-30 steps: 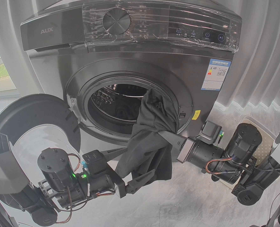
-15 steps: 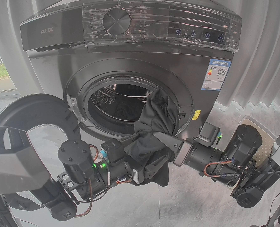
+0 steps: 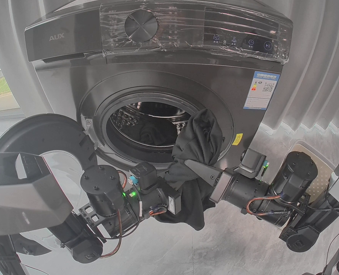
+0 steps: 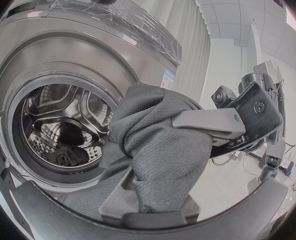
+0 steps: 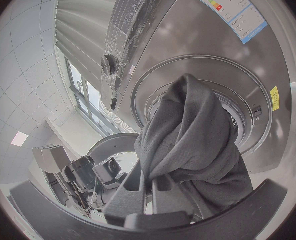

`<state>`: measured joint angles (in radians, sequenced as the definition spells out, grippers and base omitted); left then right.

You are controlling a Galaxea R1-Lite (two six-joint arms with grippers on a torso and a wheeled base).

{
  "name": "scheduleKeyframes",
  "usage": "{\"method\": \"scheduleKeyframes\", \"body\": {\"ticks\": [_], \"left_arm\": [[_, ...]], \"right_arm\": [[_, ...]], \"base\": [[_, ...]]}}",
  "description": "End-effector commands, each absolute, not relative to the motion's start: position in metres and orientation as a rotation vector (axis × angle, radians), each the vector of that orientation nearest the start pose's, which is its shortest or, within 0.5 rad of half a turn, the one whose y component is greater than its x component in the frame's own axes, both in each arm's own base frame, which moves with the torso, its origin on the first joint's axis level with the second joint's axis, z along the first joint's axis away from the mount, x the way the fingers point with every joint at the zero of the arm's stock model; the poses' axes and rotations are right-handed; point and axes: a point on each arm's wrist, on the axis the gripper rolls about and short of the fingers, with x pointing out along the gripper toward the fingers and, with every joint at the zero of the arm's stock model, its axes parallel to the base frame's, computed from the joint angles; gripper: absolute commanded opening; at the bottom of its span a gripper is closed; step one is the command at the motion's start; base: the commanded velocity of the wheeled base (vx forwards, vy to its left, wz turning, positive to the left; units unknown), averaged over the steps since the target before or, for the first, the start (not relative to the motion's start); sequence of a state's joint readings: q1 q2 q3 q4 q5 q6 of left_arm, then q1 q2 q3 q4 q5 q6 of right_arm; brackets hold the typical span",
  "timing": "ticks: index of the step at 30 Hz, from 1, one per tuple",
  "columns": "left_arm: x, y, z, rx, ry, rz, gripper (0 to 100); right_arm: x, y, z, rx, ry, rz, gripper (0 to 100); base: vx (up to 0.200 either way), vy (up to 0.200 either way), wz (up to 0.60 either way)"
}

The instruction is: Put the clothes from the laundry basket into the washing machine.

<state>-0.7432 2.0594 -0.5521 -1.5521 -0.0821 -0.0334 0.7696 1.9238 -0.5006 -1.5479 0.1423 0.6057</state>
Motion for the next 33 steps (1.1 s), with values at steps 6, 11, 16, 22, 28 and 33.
{"method": "scheduleKeyframes", "body": {"ticks": [6, 11, 16, 22, 28, 33], "left_arm": [[0.241, -0.224, 0.103, -0.054, -0.04, -0.826, 0], [0.24, -0.223, 0.103, -0.053, -0.039, -0.823, 0], [0.237, -0.216, 0.109, -0.057, -0.046, -0.814, 0], [0.231, -0.205, 0.118, -0.058, -0.061, -0.8, 0], [0.227, -0.198, 0.114, -0.052, -0.034, -0.791, 0], [0.227, -0.195, 0.111, -0.048, -0.021, -0.784, 0]], "right_arm": [[0.217, 0.215, 0.131, 0.597, 0.161, 0.92, 0], [0.217, 0.215, 0.131, 0.578, 0.153, 0.921, 0], [0.219, 0.209, 0.126, 0.501, 0.134, 0.897, 100], [0.201, 0.175, 0.092, 0.212, 0.21, 0.868, 100], [0.18, 0.158, 0.073, 0.075, 0.29, 0.884, 100], [0.181, 0.151, 0.075, 0.074, 0.283, 0.863, 100]], "base": [[0.0, 0.0, 0.0], [0.0, 0.0, 0.0], [0.0, 0.0, 0.0], [0.0, 0.0, 0.0], [0.0, 0.0, 0.0], [0.0, 0.0, 0.0]]}}
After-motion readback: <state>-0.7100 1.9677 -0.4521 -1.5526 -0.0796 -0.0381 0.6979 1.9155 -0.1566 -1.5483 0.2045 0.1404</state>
